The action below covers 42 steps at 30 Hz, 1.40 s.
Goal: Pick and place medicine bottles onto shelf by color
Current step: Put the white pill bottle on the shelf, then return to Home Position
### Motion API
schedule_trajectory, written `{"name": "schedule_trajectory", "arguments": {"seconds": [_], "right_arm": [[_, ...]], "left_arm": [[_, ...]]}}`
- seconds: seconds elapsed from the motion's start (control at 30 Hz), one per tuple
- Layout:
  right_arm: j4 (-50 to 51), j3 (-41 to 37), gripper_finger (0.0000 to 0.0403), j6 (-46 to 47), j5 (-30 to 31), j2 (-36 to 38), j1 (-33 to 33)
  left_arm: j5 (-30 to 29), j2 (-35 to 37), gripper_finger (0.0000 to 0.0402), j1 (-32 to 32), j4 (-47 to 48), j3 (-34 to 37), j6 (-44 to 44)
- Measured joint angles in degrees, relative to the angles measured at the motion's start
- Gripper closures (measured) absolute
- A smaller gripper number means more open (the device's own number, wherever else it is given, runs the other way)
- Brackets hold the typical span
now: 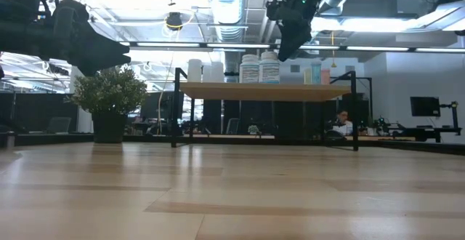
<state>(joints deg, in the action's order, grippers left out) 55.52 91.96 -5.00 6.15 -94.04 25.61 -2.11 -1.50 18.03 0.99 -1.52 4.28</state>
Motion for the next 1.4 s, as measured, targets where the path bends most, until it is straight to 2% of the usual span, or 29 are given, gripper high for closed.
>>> {"name": "schedule_trajectory", "arguments": {"seconds": [0.13, 0.3, 0.6, 0.7, 0.9, 1.1, 1.4], "right_arm": [[1.12, 0.77, 0.0284, 1.28, -0.01, 0.12, -0.06], [6.01, 6.54, 0.0285, 5.08, -0.28, 1.41, -2.04], [13.74, 6.73, 0.0285, 5.01, -3.64, 8.63, -11.59], [12.21, 1.74, 0.0285, 6.67, -3.63, 12.66, -15.05], [2.56, -14.72, 0.0285, 13.65, -3.62, 23.49, -22.33], [-2.51, -27.18, 0.0285, 17.19, -3.56, 33.30, -29.54], [-16.23, -45.64, 0.0285, 17.17, -3.20, 51.79, -31.35]], "left_arm": [[0.01, 0.00, 0.0180, 0.00, 0.00, 0.00, 0.00], [0.01, 0.00, 0.0180, 0.00, 0.00, 0.00, 0.00], [0.01, 0.00, 0.0180, 0.01, 0.00, 0.00, 0.01], [0.00, 0.00, 0.0180, 0.01, 0.00, 0.00, 0.00], [0.02, 0.00, 0.0180, 0.02, 0.00, 0.00, 0.00], [0.00, 0.00, 0.0180, 0.01, 0.00, 0.00, 0.00], [0.02, 0.00, 0.0180, 0.00, 0.00, 0.00, 0.00]]}}
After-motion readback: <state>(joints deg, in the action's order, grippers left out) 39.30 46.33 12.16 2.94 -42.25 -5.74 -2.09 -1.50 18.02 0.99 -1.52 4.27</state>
